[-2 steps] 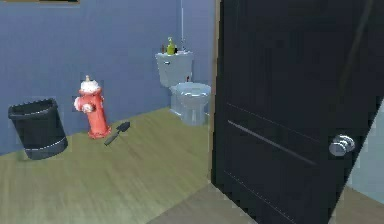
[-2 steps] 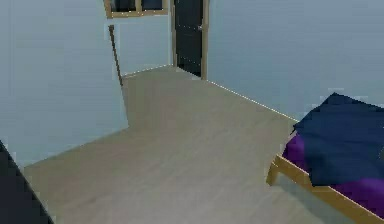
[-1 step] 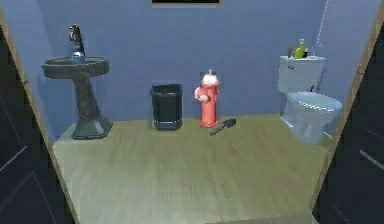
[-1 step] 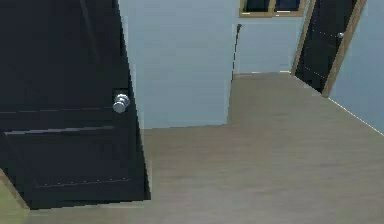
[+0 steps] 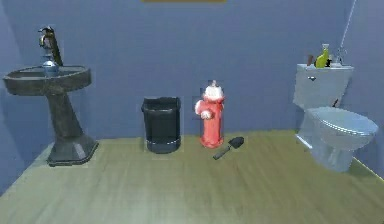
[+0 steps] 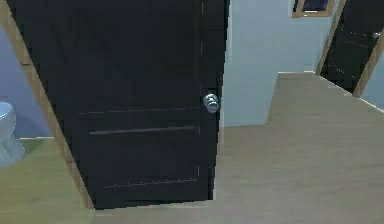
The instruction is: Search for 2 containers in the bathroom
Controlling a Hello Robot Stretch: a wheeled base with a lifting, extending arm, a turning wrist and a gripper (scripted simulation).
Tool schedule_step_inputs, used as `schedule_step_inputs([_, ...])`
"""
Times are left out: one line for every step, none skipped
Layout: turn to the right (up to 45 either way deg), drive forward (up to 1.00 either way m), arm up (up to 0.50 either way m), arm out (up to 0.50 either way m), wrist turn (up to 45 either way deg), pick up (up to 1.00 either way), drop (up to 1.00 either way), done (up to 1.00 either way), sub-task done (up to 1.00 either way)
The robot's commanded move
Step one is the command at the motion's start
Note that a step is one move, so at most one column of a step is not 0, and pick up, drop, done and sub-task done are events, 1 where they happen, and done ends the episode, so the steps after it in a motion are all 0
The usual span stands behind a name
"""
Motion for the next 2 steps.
schedule_step_inputs([-15.0, 0.00, 0.00, 0.00, 0.0, 0.00, 0.00, 0.00, 0.00])
schedule_step_inputs([0.0, 1.00, 0.00, 0.00, 0.0, 0.00, 0.00, 0.00, 0.00])
